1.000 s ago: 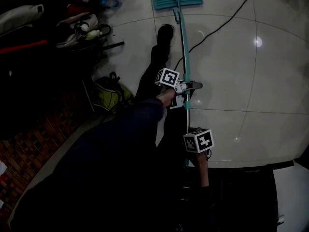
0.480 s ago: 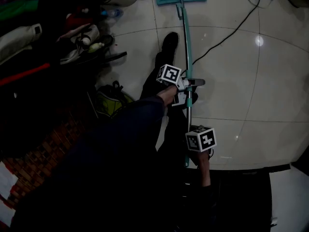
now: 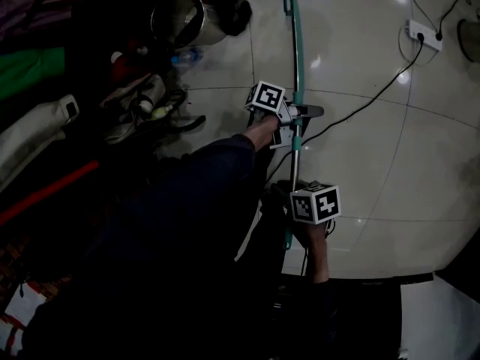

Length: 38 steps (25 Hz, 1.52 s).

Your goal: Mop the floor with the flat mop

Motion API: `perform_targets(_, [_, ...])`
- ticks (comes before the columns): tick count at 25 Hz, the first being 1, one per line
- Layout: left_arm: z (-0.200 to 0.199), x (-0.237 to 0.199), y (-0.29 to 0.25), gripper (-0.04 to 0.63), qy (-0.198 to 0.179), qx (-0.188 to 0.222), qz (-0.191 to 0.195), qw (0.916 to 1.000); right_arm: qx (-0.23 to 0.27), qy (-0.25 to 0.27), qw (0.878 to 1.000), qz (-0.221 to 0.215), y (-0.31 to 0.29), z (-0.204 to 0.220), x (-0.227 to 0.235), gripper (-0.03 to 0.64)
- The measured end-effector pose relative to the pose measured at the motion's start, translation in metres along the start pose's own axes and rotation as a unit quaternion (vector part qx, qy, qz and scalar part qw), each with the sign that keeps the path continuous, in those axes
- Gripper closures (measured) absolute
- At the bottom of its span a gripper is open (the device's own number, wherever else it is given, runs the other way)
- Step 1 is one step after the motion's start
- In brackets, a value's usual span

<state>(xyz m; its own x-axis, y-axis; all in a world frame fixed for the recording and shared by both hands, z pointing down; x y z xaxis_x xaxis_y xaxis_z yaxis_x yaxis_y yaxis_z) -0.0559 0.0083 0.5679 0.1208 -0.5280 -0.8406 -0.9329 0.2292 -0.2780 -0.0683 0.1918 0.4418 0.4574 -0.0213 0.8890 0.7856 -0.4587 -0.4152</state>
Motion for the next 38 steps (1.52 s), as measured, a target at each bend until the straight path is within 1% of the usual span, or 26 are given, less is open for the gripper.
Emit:
perform_targets(4, [-0.083,0.032,0.01,0.586,-0.011,0.009,0.019,0.9997,0.004,0.011,1.0,0.012,0.001,-0.086,0.003,0.529])
perform_targets(6, [-0.117,0.042,0.015,0.586,-0.016,0.015,0.015,0.9996,0.003,0.02,1.0,0.016,0.001,-0.12,0.006,0.529])
perform_targets(8, [-0.143,0.047,0.018,0.588,-0.02,0.019,0.01,0.9996,0.0,0.025,1.0,0.016,0.002,-0.145,0.01,0.529])
perform_targets(10, [-0.164,0.05,0.021,0.588,-0.024,0.026,0.012,0.9993,-0.001,0.03,0.999,0.013,0.002,-0.163,0.013,0.529])
perform_targets(12, [-0.175,0.052,0.024,0.588,-0.032,0.031,0.013,0.9989,-0.003,0.036,0.999,0.016,0.001,-0.172,0.014,0.529])
perform_targets(15, [-0.169,0.05,0.027,0.588,-0.044,0.034,0.01,0.9984,-0.012,0.043,0.999,0.022,0.0,-0.162,0.013,0.529])
perform_targets(17, [-0.149,0.046,0.027,0.588,-0.05,0.032,0.006,0.9982,-0.012,0.045,0.999,0.02,0.0,-0.141,0.011,0.529])
perform_targets(20, [-0.101,0.036,0.025,0.588,-0.058,0.027,0.007,0.9979,-0.01,0.043,0.999,0.017,-0.002,-0.09,0.006,0.529])
perform_targets(23, [-0.035,0.022,0.017,0.588,-0.063,0.022,0.011,0.9977,-0.003,0.038,0.999,0.013,-0.003,-0.023,0.001,0.529])
perform_targets(26, [0.04,0.002,0.007,0.589,-0.063,0.016,0.005,0.9979,0.003,0.028,1.0,0.008,-0.001,0.052,-0.005,0.529])
perform_targets(27, [0.066,-0.006,0.003,0.589,-0.058,0.013,0.001,0.9982,0.002,0.025,1.0,0.007,-0.001,0.078,-0.006,0.529])
perform_targets(30, [0.142,-0.029,-0.005,0.591,-0.019,0.005,-0.009,0.9998,-0.002,0.02,1.0,0.004,-0.002,0.149,-0.01,0.529])
perform_targets(31, [0.163,-0.037,-0.008,0.591,-0.013,0.003,-0.011,0.9998,-0.005,0.018,1.0,0.004,-0.003,0.171,-0.01,0.529])
perform_targets(35, [0.241,-0.067,-0.017,0.591,0.002,-0.008,-0.024,0.9997,-0.02,0.007,1.0,0.007,-0.004,0.254,-0.005,0.529])
perform_targets(38, [0.287,-0.088,-0.022,0.591,0.006,-0.015,-0.03,0.9994,-0.032,0.008,0.999,0.015,-0.008,0.303,0.001,0.529])
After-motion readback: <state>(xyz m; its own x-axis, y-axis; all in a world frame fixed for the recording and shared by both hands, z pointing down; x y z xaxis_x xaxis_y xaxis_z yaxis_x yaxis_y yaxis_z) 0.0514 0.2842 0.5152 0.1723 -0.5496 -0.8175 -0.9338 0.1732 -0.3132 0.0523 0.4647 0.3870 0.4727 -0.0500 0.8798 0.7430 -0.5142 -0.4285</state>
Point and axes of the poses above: the fingertips, and each gripper's own axes: y backward along the fingers, x to its right, z out of its underside, the point moved 3 cm from there along y, backward along the fingers, and after that the axes turned 10 degrees about -z, right-handed, at the moved point
